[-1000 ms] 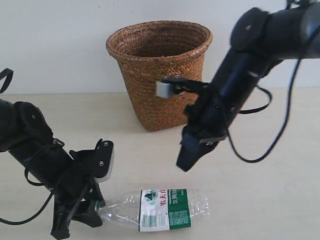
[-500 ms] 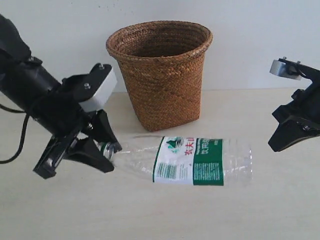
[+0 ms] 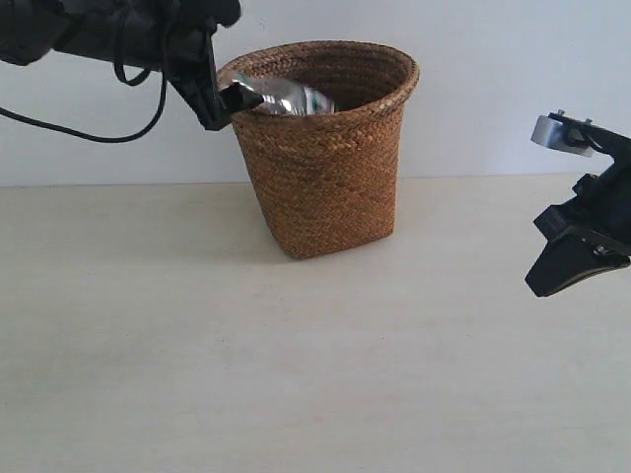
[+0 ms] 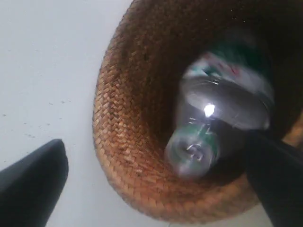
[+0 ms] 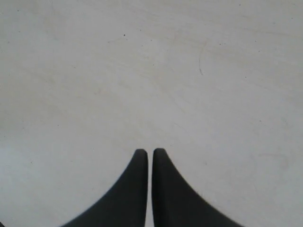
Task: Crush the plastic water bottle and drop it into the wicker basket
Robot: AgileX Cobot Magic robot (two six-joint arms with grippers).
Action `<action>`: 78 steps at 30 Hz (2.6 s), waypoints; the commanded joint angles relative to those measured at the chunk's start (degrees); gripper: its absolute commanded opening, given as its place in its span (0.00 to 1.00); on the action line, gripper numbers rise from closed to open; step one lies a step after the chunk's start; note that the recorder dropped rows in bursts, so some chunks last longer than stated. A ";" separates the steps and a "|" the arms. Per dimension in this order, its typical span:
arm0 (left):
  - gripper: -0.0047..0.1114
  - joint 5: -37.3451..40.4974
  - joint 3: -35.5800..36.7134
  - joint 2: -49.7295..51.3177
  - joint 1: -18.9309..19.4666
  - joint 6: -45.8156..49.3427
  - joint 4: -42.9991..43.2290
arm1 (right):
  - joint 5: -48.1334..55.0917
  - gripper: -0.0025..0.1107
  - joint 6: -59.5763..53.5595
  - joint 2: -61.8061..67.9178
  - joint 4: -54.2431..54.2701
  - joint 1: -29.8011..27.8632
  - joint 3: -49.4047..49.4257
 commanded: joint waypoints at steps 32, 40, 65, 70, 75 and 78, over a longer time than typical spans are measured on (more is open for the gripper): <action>0.08 52.30 -0.71 -15.21 -0.17 -68.73 40.82 | -3.32 0.02 21.73 -6.90 -28.25 6.48 -4.13; 0.08 52.30 8.12 -23.48 -0.17 -78.11 43.73 | -3.62 0.02 24.20 -15.47 -27.61 -1.56 -2.02; 0.08 15.88 50.31 -66.02 -0.17 -84.22 42.19 | -42.10 0.02 20.55 -60.91 -18.65 -4.19 32.27; 0.08 6.66 58.29 -72.40 -0.17 -86.18 42.19 | -47.84 0.02 18.69 -66.75 -16.68 -4.19 37.55; 0.08 1.44 63.60 -78.92 -0.17 -95.13 42.19 | -50.43 0.02 15.26 -73.25 -9.05 -4.19 42.22; 0.08 3.09 65.91 -82.35 -0.17 -95.19 42.19 | -50.72 0.02 13.56 -78.50 -8.09 -4.19 43.32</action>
